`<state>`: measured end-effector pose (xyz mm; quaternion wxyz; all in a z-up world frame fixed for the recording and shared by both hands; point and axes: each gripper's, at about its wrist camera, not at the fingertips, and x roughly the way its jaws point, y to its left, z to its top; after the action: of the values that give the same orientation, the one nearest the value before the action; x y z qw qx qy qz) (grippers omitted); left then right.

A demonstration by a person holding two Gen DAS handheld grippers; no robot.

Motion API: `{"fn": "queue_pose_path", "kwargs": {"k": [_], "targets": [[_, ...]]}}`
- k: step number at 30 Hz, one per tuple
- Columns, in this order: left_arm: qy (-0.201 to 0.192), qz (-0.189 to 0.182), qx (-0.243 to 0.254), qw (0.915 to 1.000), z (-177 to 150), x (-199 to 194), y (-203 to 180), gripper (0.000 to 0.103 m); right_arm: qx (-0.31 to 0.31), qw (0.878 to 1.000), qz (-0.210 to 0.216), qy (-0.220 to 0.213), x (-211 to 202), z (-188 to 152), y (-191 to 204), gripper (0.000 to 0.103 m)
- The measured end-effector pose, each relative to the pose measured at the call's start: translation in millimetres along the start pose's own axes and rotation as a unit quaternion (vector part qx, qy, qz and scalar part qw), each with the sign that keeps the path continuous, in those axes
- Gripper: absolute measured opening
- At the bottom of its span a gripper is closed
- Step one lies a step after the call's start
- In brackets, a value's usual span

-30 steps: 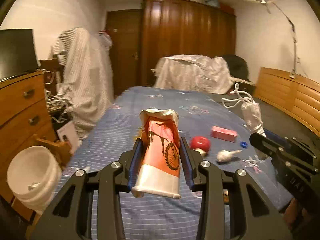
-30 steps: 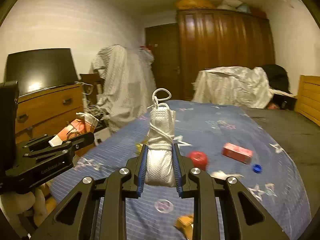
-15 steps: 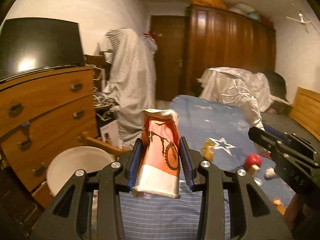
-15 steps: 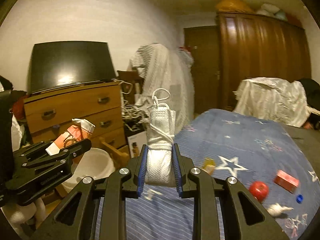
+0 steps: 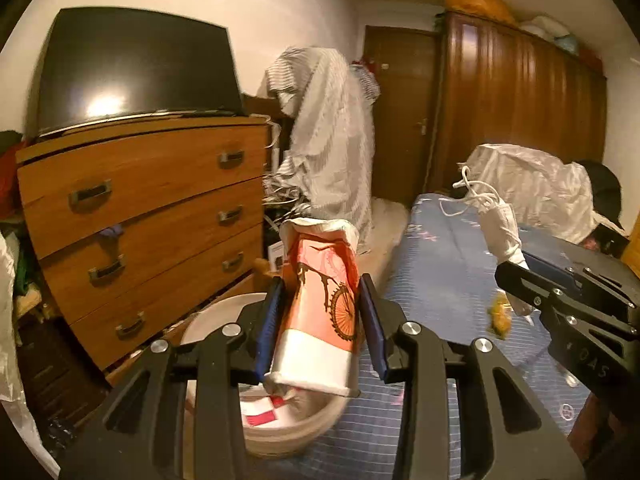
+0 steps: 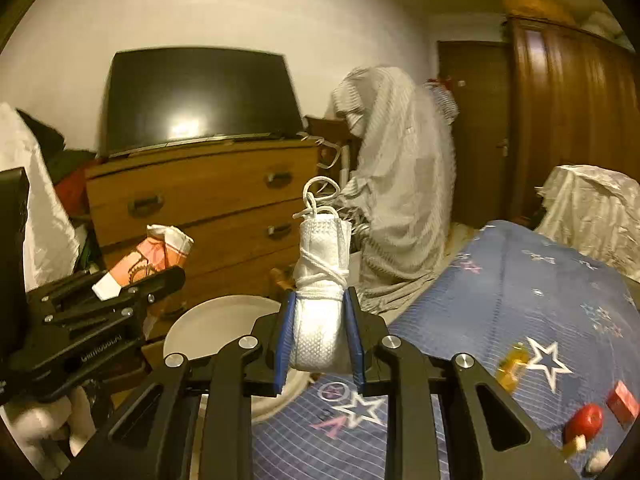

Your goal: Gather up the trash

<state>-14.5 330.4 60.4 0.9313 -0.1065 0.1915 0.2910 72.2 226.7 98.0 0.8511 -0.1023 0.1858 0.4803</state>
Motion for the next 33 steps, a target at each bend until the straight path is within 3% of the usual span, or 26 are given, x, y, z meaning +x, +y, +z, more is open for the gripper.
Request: {"fn": "queue_pose_path", "kwargs": {"k": [8, 11, 17, 23, 33], "targets": [[0.067, 0.015, -0.014, 0.9975, 8.7, 45.3, 47.7, 0.036, -0.006, 0.989, 0.072, 0.128, 109.8, 18.6, 33.1, 0.025], [0.1, 0.017, -0.014, 0.9947, 7.8, 69.6, 59.0, 0.037, -0.012, 0.977, 0.088, 0.193, 160.8, 19.5, 41.9, 0.025], [0.16, 0.021, -0.023, 0.9866, -6.1, 110.9, 84.8, 0.037, -0.019, 0.956, 0.095, 0.275, 225.1, 11.4, 47.4, 0.025], [0.209, 0.029, -0.019, 0.9774, -22.6, 147.5, 101.6, 0.037, -0.022, 0.943, 0.102, 0.317, 268.1, 3.0, 50.9, 0.025], [0.223, 0.032, -0.022, 0.9741, -33.8, 165.7, 113.2, 0.037, -0.018, 0.938, 0.111, 0.327, 275.1, -16.2, 35.7, 0.025]]}}
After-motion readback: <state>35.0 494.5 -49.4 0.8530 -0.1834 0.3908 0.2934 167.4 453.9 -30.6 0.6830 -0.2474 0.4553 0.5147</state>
